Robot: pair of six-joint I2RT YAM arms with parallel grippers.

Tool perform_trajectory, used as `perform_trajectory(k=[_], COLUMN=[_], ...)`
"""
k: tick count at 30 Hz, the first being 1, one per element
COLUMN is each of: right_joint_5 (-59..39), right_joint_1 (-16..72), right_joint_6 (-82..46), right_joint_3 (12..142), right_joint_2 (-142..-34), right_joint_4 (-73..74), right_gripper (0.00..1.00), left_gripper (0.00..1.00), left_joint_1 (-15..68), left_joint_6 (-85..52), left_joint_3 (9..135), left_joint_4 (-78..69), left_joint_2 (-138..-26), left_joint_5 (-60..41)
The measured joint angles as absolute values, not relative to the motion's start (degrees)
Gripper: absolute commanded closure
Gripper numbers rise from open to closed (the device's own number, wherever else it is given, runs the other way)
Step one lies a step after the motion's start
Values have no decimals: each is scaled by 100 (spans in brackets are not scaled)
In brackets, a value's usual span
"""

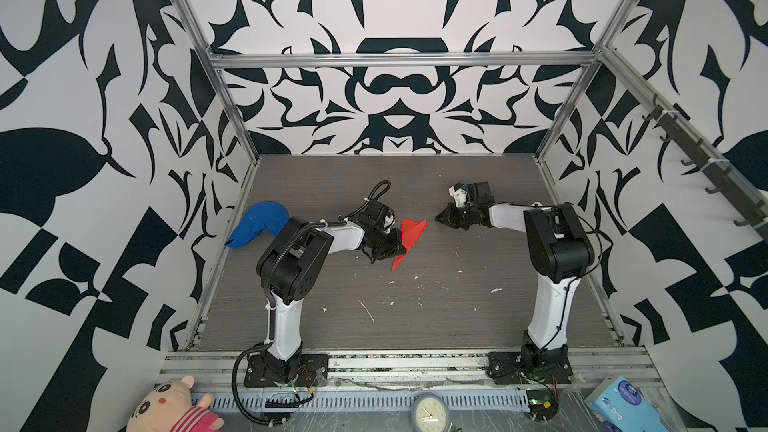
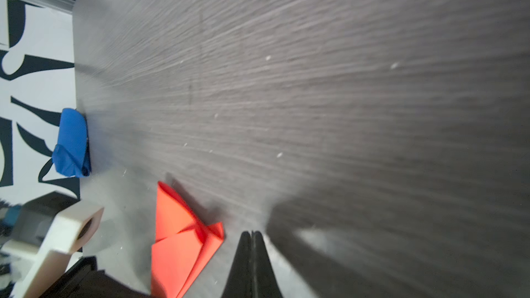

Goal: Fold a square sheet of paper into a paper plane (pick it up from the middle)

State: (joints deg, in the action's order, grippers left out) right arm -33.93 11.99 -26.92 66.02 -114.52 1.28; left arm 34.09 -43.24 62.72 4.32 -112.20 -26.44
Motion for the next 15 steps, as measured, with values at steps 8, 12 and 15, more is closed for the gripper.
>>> perform_trajectory(k=[8,12,15], right_joint_5=[-3621,-3546,-3555], right_joint_1=[1861,1855,1741], right_joint_6=[-2571,-2536,-2558], right_joint_3=[6615,6687,6829], right_joint_2=[-11445,-11651,-11778], right_joint_4=[84,-14,-8], right_gripper=[100,100,100], left_gripper=[100,100,100], left_joint_1=[3409,3409,3409], left_joint_6=[-4324,-4324,-4327], left_joint_3=[6272,6272,6272], left_joint_4=[432,432,432], left_joint_2=[-11220,-11220,-11220], left_joint_5=[-2644,-2644,-2644])
